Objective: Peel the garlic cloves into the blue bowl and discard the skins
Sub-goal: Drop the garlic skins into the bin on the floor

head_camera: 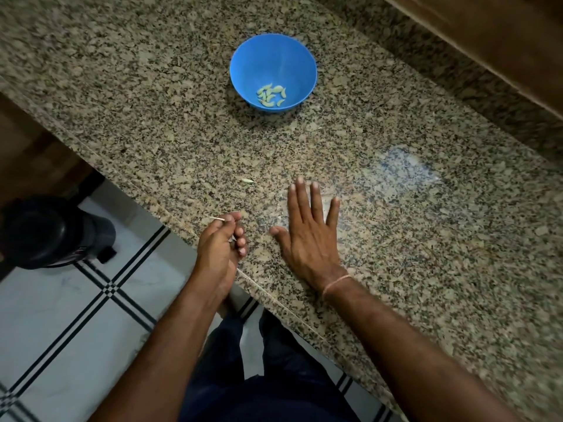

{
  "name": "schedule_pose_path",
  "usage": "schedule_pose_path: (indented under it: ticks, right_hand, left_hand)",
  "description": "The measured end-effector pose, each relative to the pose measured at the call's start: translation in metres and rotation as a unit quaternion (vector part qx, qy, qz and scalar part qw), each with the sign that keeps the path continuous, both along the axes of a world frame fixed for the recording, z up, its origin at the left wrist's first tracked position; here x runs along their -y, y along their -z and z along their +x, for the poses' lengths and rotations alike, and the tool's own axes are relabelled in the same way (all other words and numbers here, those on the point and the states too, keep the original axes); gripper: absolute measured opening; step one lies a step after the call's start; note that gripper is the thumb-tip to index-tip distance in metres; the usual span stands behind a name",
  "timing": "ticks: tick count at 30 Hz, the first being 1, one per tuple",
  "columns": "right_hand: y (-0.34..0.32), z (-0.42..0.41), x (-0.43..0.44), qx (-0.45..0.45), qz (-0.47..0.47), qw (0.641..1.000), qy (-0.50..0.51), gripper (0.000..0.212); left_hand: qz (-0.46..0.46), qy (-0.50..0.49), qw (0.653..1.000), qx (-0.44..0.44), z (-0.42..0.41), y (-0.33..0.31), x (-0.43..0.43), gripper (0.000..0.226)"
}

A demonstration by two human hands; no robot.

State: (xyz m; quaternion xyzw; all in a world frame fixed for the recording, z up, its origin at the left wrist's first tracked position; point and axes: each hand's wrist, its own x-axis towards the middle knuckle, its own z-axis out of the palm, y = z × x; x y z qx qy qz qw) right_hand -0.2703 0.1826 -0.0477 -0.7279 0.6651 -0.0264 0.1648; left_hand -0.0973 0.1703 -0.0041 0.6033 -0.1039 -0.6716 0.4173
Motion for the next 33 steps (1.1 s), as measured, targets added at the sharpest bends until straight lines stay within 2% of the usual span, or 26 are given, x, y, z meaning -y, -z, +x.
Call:
schedule_pose_path:
  ticks: [4,9,13,16,17,21,23,25,27,28,29,30,31,32,33]
  right_hand:
    - [0.001,-0.003,0.0,0.007,-0.004,1.0,-0.012,0.083]
    - [-0.003,-0.006,0.012,0.12,-0.013,0.992,-0.031,0.079]
    - [-0.005,-0.002,0.014,0.157,-0.109,0.981,-0.02,0.041]
    - [-0.004,0.003,0.013,0.184,-0.147,0.972,-0.001,0.013]
    - [-0.005,0.004,0.014,0.181,-0.151,0.972,0.008,0.006]
    - [-0.008,0.007,0.019,0.107,-0.169,0.98,0.0,0.002]
    - [-0.009,0.007,0.021,0.054,-0.185,0.981,-0.034,0.013]
    - [-0.009,0.005,0.024,0.026,-0.168,0.984,-0.049,0.007]
    - [-0.023,0.009,0.028,0.089,-0.073,0.993,0.015,0.012]
    - [-0.035,0.012,0.029,0.17,-0.002,0.982,0.078,0.015]
    - [-0.049,0.017,0.029,0.258,0.07,0.953,0.142,0.015]
    - [-0.062,0.021,0.028,0.346,0.124,0.909,0.196,0.01]
    - [-0.073,0.025,0.027,0.406,0.154,0.873,0.222,0.005]
    - [-0.082,0.029,0.025,0.441,0.167,0.85,0.234,0.003]
    - [-0.089,0.032,0.024,0.447,0.162,0.847,0.238,0.004]
  left_hand:
    - [-0.004,0.01,1.0,-0.001,-0.004,0.004,0.0,0.021]
    - [0.0,0.01,1.0,-0.005,-0.011,0.004,0.0,0.021]
    - [0.004,-0.01,1.0,-0.02,-0.011,0.003,0.0,0.022]
    - [0.011,-0.019,0.999,-0.032,-0.011,0.004,0.0,0.021]
    - [0.015,-0.02,0.999,-0.038,-0.011,0.005,0.0,0.021]
    - [0.024,-0.028,0.998,-0.054,-0.013,0.008,0.003,0.028]
    - [0.025,-0.037,0.997,-0.06,-0.015,0.009,0.006,0.032]
    - [0.022,-0.047,0.997,-0.061,-0.017,0.007,0.009,0.032]
    - [0.009,-0.057,0.997,-0.056,-0.022,0.003,0.012,0.03]
    - [0.0,-0.063,0.997,-0.055,-0.025,0.001,0.014,0.029]
    - [-0.005,-0.068,0.996,-0.056,-0.029,-0.001,0.016,0.029]
    - [-0.003,-0.075,0.995,-0.063,-0.034,-0.003,0.018,0.03]
    - [0.006,-0.083,0.993,-0.078,-0.038,-0.007,0.019,0.031]
    - [0.016,-0.092,0.99,-0.103,-0.042,-0.011,0.02,0.034]
    - [0.024,-0.095,0.987,-0.129,-0.045,-0.015,0.02,0.036]
